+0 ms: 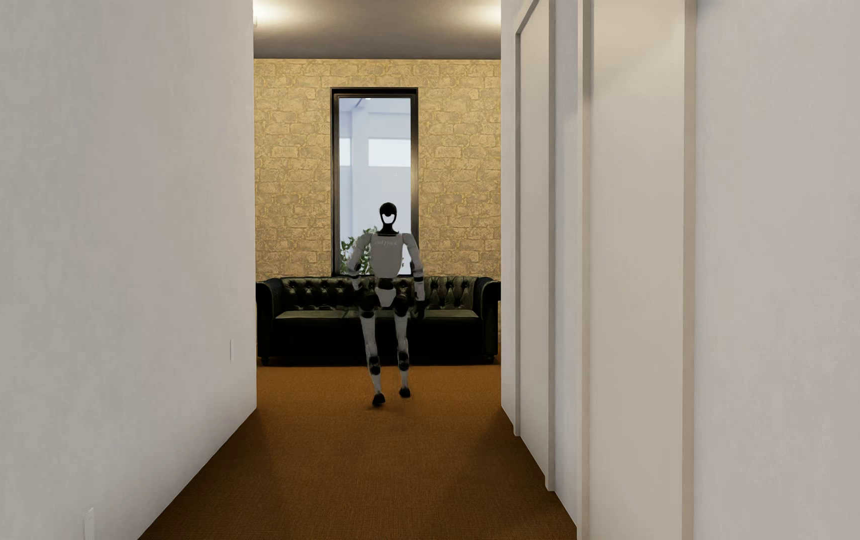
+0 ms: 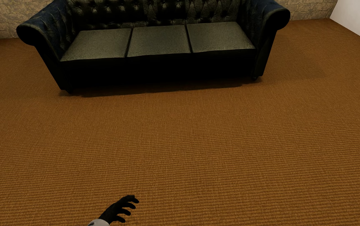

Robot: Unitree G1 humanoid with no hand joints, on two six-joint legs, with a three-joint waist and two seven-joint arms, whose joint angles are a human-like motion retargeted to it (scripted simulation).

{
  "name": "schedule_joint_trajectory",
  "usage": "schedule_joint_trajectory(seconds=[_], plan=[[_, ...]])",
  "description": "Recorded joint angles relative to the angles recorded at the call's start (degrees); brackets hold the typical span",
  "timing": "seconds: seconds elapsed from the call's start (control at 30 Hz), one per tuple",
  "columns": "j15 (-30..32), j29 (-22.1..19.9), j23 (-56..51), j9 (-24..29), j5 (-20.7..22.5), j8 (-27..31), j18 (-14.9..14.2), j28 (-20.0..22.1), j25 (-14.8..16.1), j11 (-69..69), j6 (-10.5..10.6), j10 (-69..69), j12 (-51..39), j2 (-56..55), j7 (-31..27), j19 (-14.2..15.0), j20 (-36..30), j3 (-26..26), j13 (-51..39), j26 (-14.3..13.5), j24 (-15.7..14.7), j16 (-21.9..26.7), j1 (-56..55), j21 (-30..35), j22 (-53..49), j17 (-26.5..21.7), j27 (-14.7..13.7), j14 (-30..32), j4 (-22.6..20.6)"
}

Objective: Walk to the sofa

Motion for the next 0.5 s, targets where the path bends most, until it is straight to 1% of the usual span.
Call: schedule_joint_trajectory(seconds=[0.03, 0.07, 0.1, 0.13, 0.17, 0.2, 0.23, 0.27, 0.3, 0.33, 0.37, 0.4, 0.43, 0.47, 0.5], plan=[[9.57, 0.0, 0.15, -0.75, -0.33, 0.0, 0.0, 0.0, 0.0, -12.45, 0.14, 0.64, -1.88, -2.2, 0.0, 0.0, 2.09, -0.28, 1.43, 0.0, 0.0, 0.41, 1.67, 0.34, -2.24, -0.03, 0.0, -2.06, 1.1], [3.34, 0.0, 0.41, -0.93, -0.3, 0.0, 0.0, 0.0, 0.0, -6.53, 0.16, 1.86, -2.55, -4.41, 0.0, 0.0, 4.04, -0.67, 2.42, 0.0, 0.0, 0.78, 3.8, 0.62, -4.99, 0.02, 0.0, -2.76, 1.94], [-5.51, 0.0, 0.89, -1.11, -0.31, 0.0, 0.0, 0.0, 0.0, 8.45, 0.08, 4.24, -1.73, -6.35, 0.0, 0.0, 6.28, -1.28, 2.97, 0.0, 0.0, 0.47, 5.76, 1.18, -7.02, 0.1, 0.0, -1.75, 2.49], [-3.68, 0.0, 1.63, -1.84, -0.16, 0.0, 0.0, 0.0, 0.0, 14.21, 0.41, 8.34, 0.1, -6.87, 0.0, 0.0, 7.66, -2.28, 3.24, 0.0, 0.0, -0.36, 6.98, 1.52, -7.41, 0.11, 0.0, 1.49, 3.47], [-2.23, 0.0, 2.33, -1.98, 1.18, 0.0, 0.0, 0.0, 0.0, 19.72, 1.77, 14.65, 1.86, -5.97, 0.0, 0.0, 7.47, -2.83, 3.44, 0.0, 0.0, -1.7, 7.32, -0.44, -4.85, 0.26, 0.0, 8.38, 5.37], [-4.19, 0.0, 2.3, -1.65, 3.66, 0.0, 0.0, 0.0, 0.0, 22.74, 2.95, 23.59, 4.19, -3.14, 0.0, 0.0, 5.9, -2.51, 2.85, 0.0, 0.0, -3.21, 5.81, -1.68, -1.1, 0.07, 0.0, 17.33, 6.94], [-6.62, 0.0, 0.79, -1.4, 5.79, 0.0, 0.0, 0.0, 0.0, 22.34, 3.06, 35.34, 5.71, 0.42, 0.0, 0.0, 2.04, -2.76, 1.74, 0.0, 0.0, -3.84, 0.87, -4.14, 3.19, 0.28, 0.0, 23.86, 7.39], [-6.95, 0.0, -1.38, -1.04, 7.71, 0.0, 0.0, 0.0, 0.0, 20.81, 3.17, 47.54, 5.43, 4.45, 0.0, 0.0, -1.85, -2.9, 0.28, 0.0, 0.0, -4.29, -5.52, -6.28, 10.77, 0.99, 0.0, 25.97, 7.35], [-7.48, 0.0, -4.57, -0.32, 8.89, 0.0, 0.0, 0.0, 0.0, 18.51, 2.78, 55.4, 4.65, 9.14, 0.0, 0.0, -4.68, -1.58, -1.6, 0.0, 0.0, -4.57, -10.48, -7.88, 20.8, 1.53, 0.0, 25.17, 6.57], [-8.84, 0.0, -8.02, 0.32, 9.26, 0.0, 0.0, 0.0, 0.0, 16.22, 1.89, 57.55, 6.37, 13.68, 0.0, 0.0, -6.67, 1.09, -3.61, 0.0, 0.0, -4.59, -14.7, -8.93, 24.01, 2.15, 0.0, 24.53, 5.96], [-9.02, 0.0, -12.06, 1.07, 8.77, 0.0, 0.0, 0.0, 0.0, 14.04, 0.89, 54.46, 8.95, 18.11, 0.0, 0.0, -7.49, 4.52, -5.56, 0.0, 0.0, -4.75, -18.21, -9.99, 26.28, 2.52, 0.0, 25.15, 6.28], [-8.32, 0.0, -16.68, 0.98, 7.83, 0.0, 0.0, 0.0, 0.0, 12.11, 0.03, 45.64, 12.54, 21.13, 0.0, 0.0, -3.97, 7.7, -7.05, 0.0, 0.0, -5.15, -21.84, -11.04, 26.58, 2.84, 0.0, 27.64, 7.94], [-6.2, 0.0, -21.21, 0.96, 8.05, 0.0, 0.0, 0.0, 0.0, 9.17, 0.14, 32.23, 15.0, 24.47, 0.0, 0.0, -5.15, 11.29, -8.3, 0.0, 0.0, -4.93, -23.92, -11.98, 27.48, 2.5, 0.0, 32.39, 7.32], [-3.28, 0.0, -24.57, -0.03, 7.42, 0.0, 0.0, 0.0, 0.0, 6.44, -0.03, 16.92, 15.42, 27.67, 0.0, 0.0, -15.1, 11.68, -9.77, 0.0, 0.0, -3.93, -23.38, -12.54, 30.24, 1.64, 0.0, 31.97, 7.11], [-0.79, 0.0, -26.6, -1.15, 6.53, 0.0, 0.0, 0.0, 0.0, 5.31, -0.05, -0.25, 17.9, 29.52, 0.0, 0.0, -16.71, 13.39, -10.67, 0.0, 0.0, -3.6, -20.69, -11.58, 29.25, 0.1, 0.0, 28.7, 6.49]])
